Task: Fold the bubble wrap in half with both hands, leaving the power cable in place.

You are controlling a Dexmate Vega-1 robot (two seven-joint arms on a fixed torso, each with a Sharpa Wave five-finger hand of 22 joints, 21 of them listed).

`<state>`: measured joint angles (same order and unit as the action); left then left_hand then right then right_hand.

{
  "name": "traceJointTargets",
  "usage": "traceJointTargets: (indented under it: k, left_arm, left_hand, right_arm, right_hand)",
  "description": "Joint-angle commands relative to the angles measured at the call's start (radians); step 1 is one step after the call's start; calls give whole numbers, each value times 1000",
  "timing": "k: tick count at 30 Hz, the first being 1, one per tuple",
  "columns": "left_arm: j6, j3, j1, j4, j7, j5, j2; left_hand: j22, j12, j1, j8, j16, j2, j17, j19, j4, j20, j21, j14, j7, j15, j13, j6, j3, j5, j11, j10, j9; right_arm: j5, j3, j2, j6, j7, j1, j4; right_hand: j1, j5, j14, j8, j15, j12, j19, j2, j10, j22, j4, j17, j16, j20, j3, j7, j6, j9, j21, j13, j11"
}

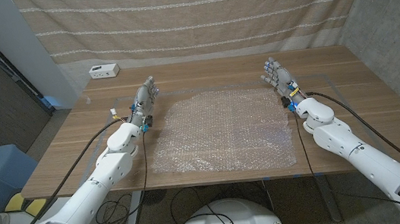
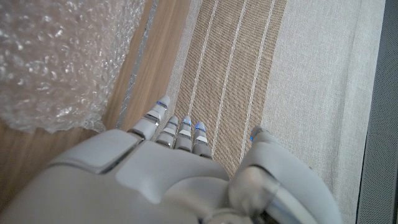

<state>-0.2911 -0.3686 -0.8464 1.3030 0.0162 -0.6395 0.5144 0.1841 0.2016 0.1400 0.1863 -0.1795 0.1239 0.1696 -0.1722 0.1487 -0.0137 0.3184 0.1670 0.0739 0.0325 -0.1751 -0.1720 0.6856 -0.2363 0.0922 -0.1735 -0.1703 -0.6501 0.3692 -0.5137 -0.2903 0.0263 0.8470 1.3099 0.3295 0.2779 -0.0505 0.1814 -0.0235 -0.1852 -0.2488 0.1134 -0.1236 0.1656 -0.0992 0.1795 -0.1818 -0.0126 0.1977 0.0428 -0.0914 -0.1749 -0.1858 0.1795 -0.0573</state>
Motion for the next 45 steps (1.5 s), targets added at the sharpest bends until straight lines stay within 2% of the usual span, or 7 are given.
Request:
traceJointTargets:
  k: [1, 5, 9, 12, 20, 38, 45]
  left_arm:
    - [-28, -20, 6, 8, -64, 105, 26]
    - [-34, -49, 23, 16, -108, 218, 59]
    - [-33, -80, 47, 19, -120, 313, 91]
    - [-23, -103, 63, 28, -137, 389, 114]
    - [-40, -162, 122, 11, -92, 526, 160]
    - [-46, -269, 234, 9, -18, 774, 212]
    - [-84, -288, 269, -32, 16, 798, 208]
  left_hand:
    - [5, 16, 13, 17, -9, 53, -2, -33, -9, 15, 6, 151, 11, 11, -4, -59, -14, 44, 1, -95, -3]
    - [5, 25, 26, 24, -11, 54, -2, -11, -24, 27, 9, 118, -4, -9, -5, 1, -17, 57, 2, -48, -5]
    - [5, 29, 38, 25, -14, 57, -2, 17, -33, 27, 15, 84, -14, -25, -5, 41, -16, 60, -28, -15, -6]
    - [5, 31, 43, 27, -15, 58, -2, 28, -37, 26, 17, 72, -16, -26, -5, 60, -15, 60, -23, 0, -6]
    - [4, 28, 69, 26, -11, 74, -2, 37, -50, 34, 15, 53, -22, -40, -6, 96, 6, 55, -45, 20, -6]
    - [4, 34, 108, 26, -9, 63, -2, 58, -83, 23, 14, 22, -20, -29, -5, 156, 22, 54, -59, 77, -7]
    - [4, 44, 151, 41, -15, 66, -2, 104, -115, 26, 23, -42, -37, -21, -5, 273, 37, 51, -59, 158, -8]
  right_arm:
    - [4, -4, -16, 24, -27, 24, 44]
    - [13, -3, -25, 28, -39, 35, 61]
    - [18, -5, -32, 31, -51, 48, 80]
    - [28, -6, -38, 31, -65, 59, 97]
    - [54, -12, -69, 41, -100, 97, 164]
    - [166, -46, -215, 176, -238, 224, 431]
    - [195, -76, -280, 271, -298, 292, 549]
  right_hand:
    - [21, 8, -11, 4, -27, -5, -5, 2, -7, 4, 15, 1, -8, 26, 14, 4, -5, -3, -5, 4, -18]
    - [33, 7, -18, 6, -33, -6, -7, 5, -11, 4, 26, 0, -10, 32, 20, 5, -8, -3, -6, 4, -24]
    - [48, 5, -23, 8, -37, -8, -10, 9, -18, 4, 39, 0, -11, 38, 28, 9, -14, -3, -7, 4, -22]
    - [57, 4, -27, 9, -37, -9, -14, 11, -22, 5, 47, -1, -12, 38, 33, 11, -18, -3, -8, 4, -20]
    - [96, -4, -38, 11, -45, -12, -19, 10, -38, 4, 83, -2, -12, 40, 50, 12, -26, -3, -8, 4, -27]
    - [158, -24, -66, 11, -61, -11, -38, 6, -51, 5, 144, -2, -16, 59, 77, 7, -38, -3, -13, 4, -34]
    - [173, -32, -84, 11, -70, -11, -48, 7, -55, 5, 159, -1, -20, 72, 85, 5, -39, -4, -16, 4, -33]
